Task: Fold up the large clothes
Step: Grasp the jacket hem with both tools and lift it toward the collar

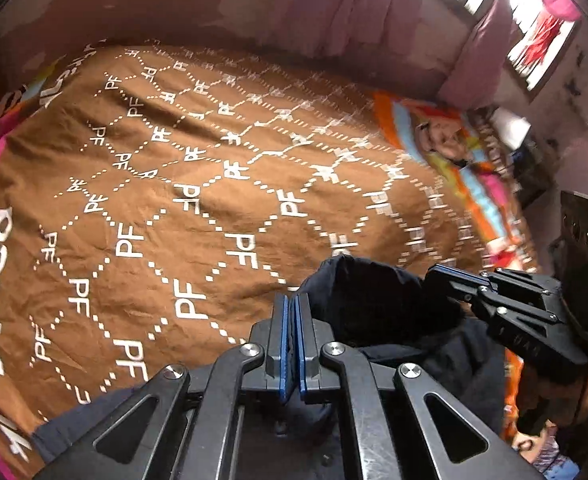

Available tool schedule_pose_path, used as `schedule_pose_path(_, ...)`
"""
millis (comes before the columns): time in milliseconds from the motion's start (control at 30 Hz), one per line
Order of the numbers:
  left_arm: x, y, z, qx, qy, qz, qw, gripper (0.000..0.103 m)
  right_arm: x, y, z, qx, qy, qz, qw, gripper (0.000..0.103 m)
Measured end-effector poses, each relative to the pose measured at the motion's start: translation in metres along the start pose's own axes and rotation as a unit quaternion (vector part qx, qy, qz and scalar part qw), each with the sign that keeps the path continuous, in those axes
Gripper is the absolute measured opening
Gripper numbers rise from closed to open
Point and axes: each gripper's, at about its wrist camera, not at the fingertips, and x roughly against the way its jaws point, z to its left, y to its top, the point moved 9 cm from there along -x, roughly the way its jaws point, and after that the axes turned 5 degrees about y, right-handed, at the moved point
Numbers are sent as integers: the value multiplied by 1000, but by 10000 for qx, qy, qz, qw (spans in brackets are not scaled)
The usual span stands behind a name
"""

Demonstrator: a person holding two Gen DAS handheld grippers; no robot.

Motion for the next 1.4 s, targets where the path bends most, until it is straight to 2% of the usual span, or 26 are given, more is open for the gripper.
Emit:
schedule_pose_path(67,15,-7,-3,-85,-265,-76,9996,3,21,-5,8,148,242,-189,9994,1)
schedule_pose_path(133,28,-18,-7,-282,-403,-66,9988,3,37,-16,16,332,365,-140,9987,1)
schedule_pose_path(267,43,-41,-13,-640,-414,-5,9971,3,46,-34,20,633,338,63,9974,1)
schedule_pose_path(433,51,-81,-25,-1012,-563,295,9928,3,73,-26,10,187,771,-370,9962,1)
schedule_pose_path(567,45,-112,-28,-1335,-481,702,9874,3,56,-43,5,-126,851,42,9963,1)
schedule_pose_path(667,32,-134,-25,-1617,-330,1159,9795,3,22,-76,4,-154,746,727,9944,1)
schedule_pose_path(700,25,-140,-22,-1670,-297,1342,9763,3,7,-94,2,-233,686,1114,9911,1)
schedule_pose_path(833,9,-157,-15,-1894,-156,1775,9656,3,-17,-141,7,-360,807,1668,9820,1)
schedule_pose_path(933,-6,-165,-11,-1990,57,2011,9591,3,-27,-162,11,-301,748,1899,9785,1)
schedule_pose_path(1033,-21,-166,-7,-1841,247,2132,9592,3,-35,-168,7,-399,709,1926,9779,1)
schedule_pose_path(1133,-35,-170,-4,-1812,397,2185,9581,4,-51,-176,0,-635,650,2033,9749,1)
schedule_pose_path(1200,-43,-174,-2,-1883,474,2140,9573,5,-61,-183,-1,-551,496,2032,9763,0)
schedule_pose_path(1300,-46,-178,0,-1952,483,1946,9600,5,-67,-192,4,-157,157,1953,9805,0)
schedule_pose_path(1400,-30,-183,0,-1953,361,1588,9671,5,-64,-193,8,-6,49,1860,9825,0)
